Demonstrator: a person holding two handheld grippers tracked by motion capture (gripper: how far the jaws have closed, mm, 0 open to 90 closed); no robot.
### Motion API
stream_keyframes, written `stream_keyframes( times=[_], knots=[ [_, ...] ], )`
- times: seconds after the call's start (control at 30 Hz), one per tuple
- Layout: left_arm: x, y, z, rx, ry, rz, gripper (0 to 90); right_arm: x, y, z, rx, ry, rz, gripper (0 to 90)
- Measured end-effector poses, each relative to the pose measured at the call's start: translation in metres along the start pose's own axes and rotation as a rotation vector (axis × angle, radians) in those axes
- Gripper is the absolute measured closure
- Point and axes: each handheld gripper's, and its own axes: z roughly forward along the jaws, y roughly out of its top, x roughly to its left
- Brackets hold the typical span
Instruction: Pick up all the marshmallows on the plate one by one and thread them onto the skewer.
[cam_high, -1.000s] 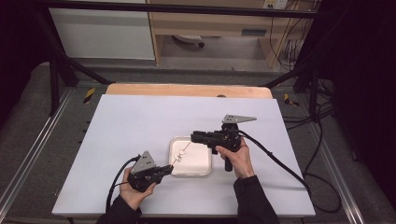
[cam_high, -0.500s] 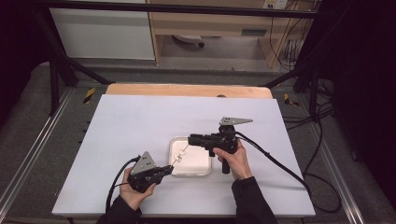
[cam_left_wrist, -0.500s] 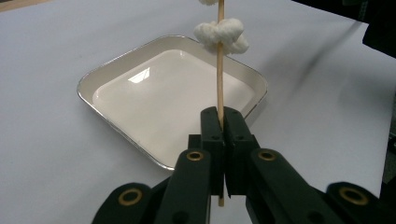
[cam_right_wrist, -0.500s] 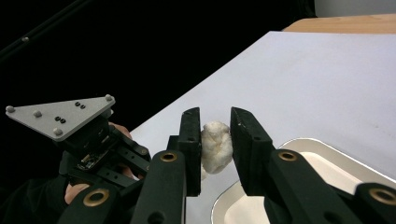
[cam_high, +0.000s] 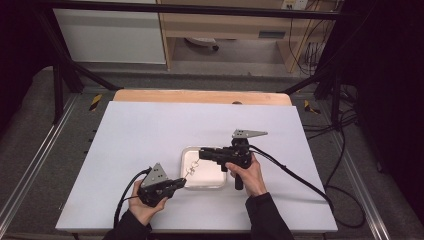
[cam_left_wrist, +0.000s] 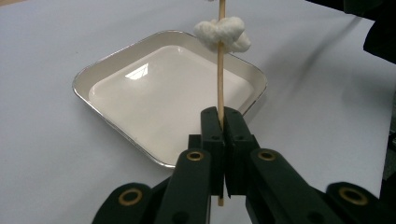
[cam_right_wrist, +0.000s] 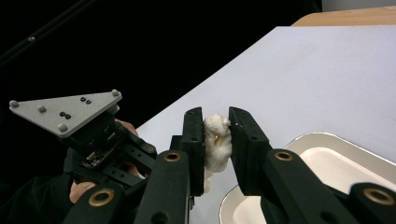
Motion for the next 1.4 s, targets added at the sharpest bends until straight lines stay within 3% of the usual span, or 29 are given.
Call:
stream_keyframes(
  times=[1.4],
  knots=[
    [-0.004,-0.001,0.004,0.024,-0.010,0.022,88.7,0.007,-0.020,0.007,0.008,0.015,0.002,78.4]
  ],
)
